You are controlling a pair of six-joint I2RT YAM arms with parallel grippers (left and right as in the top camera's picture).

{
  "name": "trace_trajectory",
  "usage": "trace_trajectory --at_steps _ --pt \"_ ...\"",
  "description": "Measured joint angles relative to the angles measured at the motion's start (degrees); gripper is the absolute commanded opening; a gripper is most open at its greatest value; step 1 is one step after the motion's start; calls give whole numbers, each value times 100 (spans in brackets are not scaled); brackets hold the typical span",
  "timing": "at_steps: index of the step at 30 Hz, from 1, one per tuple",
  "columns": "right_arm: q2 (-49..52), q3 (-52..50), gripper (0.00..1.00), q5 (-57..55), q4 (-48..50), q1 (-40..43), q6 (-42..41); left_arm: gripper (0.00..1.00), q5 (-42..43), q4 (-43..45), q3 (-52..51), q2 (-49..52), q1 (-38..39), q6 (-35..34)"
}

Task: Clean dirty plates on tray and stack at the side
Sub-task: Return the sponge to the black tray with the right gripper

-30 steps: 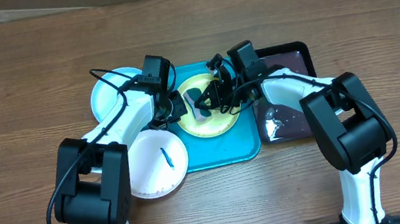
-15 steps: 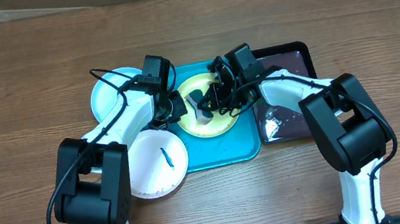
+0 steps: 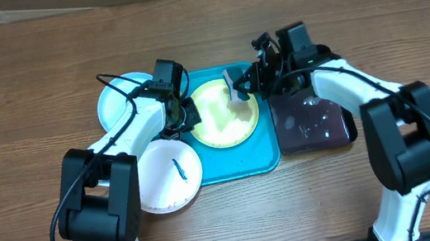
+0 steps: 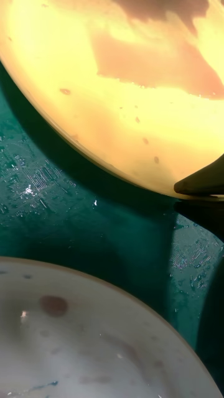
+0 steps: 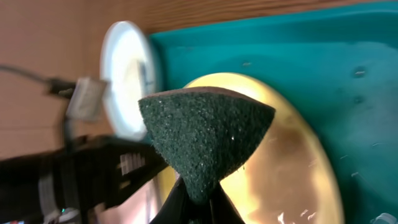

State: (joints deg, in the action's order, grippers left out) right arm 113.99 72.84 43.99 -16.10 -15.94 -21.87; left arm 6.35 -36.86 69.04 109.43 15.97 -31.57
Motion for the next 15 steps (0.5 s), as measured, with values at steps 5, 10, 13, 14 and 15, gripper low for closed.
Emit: trace_trajectory --at_steps 5,10,13,14,15 --pt "-675 0 4 70 -890 103 358 4 0 0 0 0 0 0" --pt "-1003 2 4 -874 -1993 483 791 4 0 0 0 0 0 0" --pt "-1001 -13 4 -2013 -2551 702 973 4 2 0 0 0 0 0" --pt "-1001 -13 4 -2465 -2721 756 1034 4 0 0 0 0 0 0" --pt "-1001 -13 4 -2787 -2811 774 1073 4 0 0 0 0 0 0"
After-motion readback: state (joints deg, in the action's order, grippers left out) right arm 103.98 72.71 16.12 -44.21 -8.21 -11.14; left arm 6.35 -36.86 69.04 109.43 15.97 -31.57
